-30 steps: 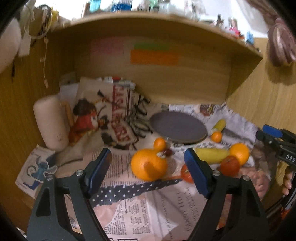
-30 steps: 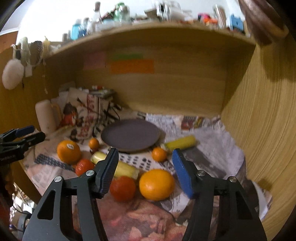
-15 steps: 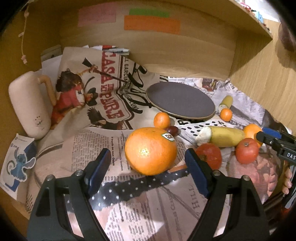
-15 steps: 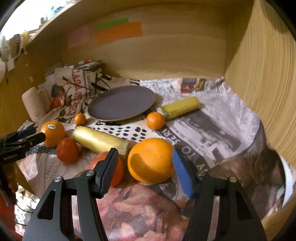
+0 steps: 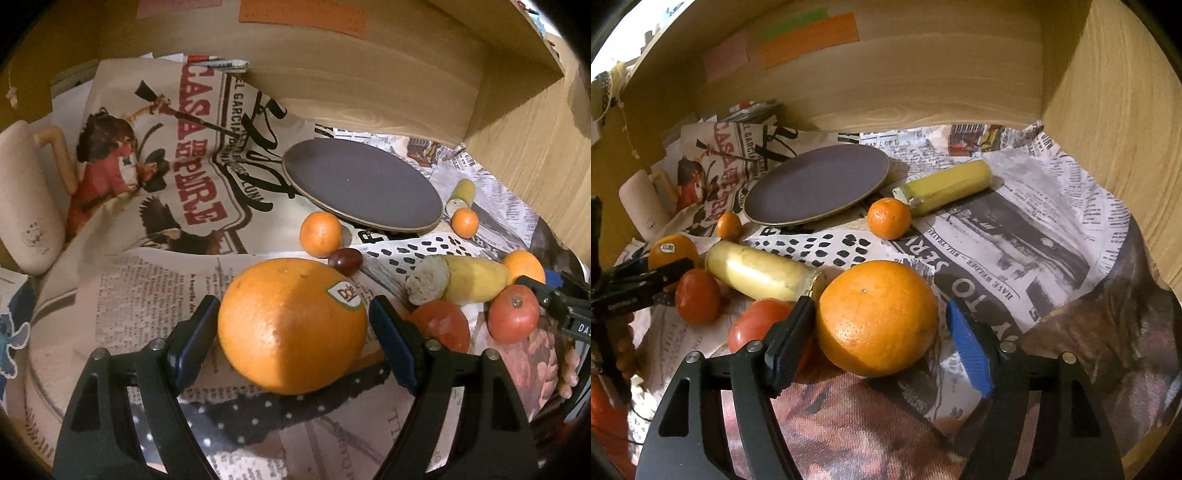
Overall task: Organize fruits
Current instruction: 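Grasp the Dole-stickered large orange with the left tool while the right tool grasps another large orange, then carry both large oranges onto the dark round plate and open both tools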
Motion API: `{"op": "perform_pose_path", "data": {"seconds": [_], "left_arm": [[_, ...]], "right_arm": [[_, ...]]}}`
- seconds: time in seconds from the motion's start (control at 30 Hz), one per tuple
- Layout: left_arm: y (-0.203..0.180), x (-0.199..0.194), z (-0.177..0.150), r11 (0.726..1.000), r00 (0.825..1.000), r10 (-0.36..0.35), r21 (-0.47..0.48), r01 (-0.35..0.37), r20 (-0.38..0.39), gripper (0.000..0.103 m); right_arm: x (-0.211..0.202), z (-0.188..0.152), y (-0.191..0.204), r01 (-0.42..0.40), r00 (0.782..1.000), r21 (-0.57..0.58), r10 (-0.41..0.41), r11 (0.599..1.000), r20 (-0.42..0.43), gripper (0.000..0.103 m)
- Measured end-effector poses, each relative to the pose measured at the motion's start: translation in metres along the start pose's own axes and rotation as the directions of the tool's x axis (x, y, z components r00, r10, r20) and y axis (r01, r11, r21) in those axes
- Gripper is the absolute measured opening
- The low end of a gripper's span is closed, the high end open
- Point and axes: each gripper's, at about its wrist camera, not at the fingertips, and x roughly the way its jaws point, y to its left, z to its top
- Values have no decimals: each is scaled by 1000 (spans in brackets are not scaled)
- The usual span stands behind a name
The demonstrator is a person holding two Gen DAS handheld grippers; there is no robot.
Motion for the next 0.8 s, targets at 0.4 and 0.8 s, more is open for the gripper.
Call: {"op": "perform_pose_path", "data": {"seconds": [0.4,0.8], "left_arm": [[1,3,0,1000,998,5,0,-5,56,69],[3,-20,6,1000,980,-6,26,1,199,69]], "right_arm": [[-1,2,4,-10,1000,-12,11,1000,5,62],[-26,44,23,16,991,-97,-3,995,134,62]]}}
